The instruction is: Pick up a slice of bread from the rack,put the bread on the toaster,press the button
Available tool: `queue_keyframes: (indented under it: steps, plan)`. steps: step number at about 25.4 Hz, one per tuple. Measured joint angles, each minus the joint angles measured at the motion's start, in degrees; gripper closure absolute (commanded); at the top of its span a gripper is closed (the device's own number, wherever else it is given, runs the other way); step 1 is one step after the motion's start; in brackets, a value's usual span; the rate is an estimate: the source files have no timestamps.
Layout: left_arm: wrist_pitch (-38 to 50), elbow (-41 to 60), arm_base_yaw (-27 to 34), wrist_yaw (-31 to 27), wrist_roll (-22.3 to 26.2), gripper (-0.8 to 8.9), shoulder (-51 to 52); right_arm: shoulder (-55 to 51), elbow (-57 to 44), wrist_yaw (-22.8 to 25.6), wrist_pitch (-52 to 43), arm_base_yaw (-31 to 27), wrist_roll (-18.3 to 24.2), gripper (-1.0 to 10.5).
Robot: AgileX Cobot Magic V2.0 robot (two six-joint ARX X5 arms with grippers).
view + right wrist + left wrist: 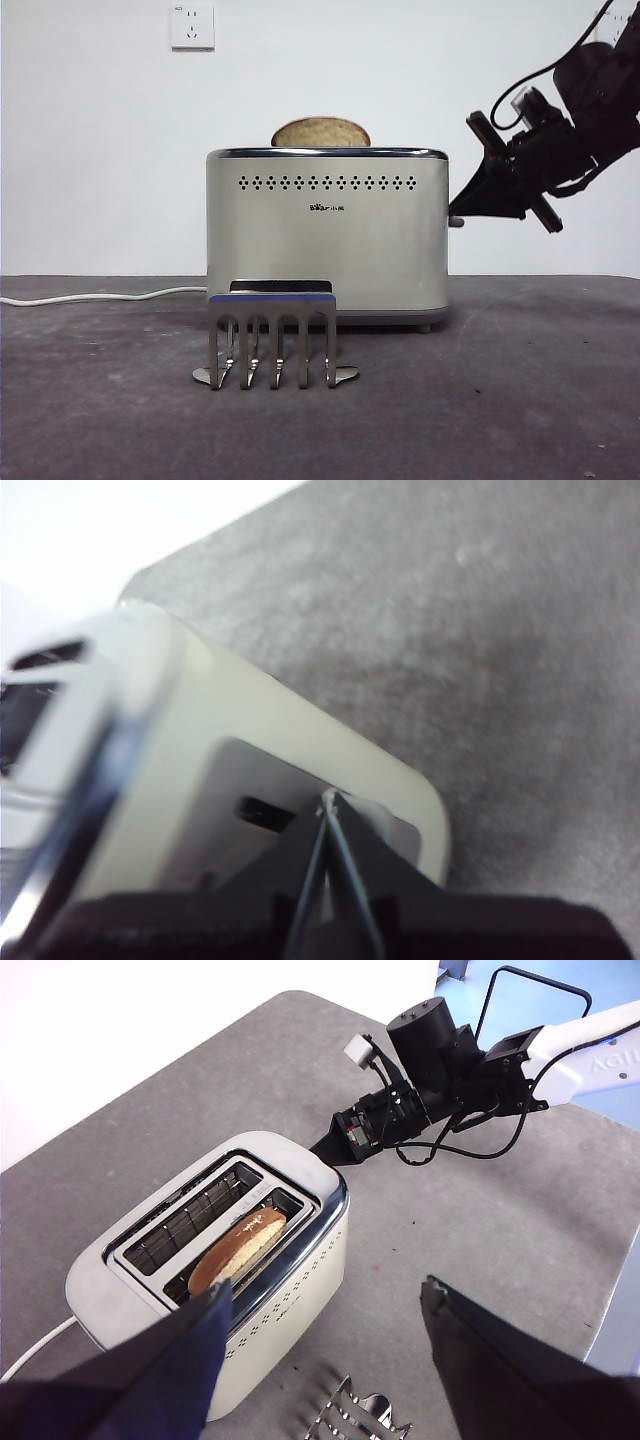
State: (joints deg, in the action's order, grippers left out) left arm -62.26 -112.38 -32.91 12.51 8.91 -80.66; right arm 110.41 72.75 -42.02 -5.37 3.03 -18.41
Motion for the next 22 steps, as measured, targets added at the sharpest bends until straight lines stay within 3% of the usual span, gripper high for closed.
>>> queue_keyframes:
  steps: [22]
  plan:
    - [-0.24, 0.00, -0.04, -0.02, 0.00, 4.99, 0.00, 4.92, 1.22, -1.01, 1.44, -0.07, 3.23, 9.6]
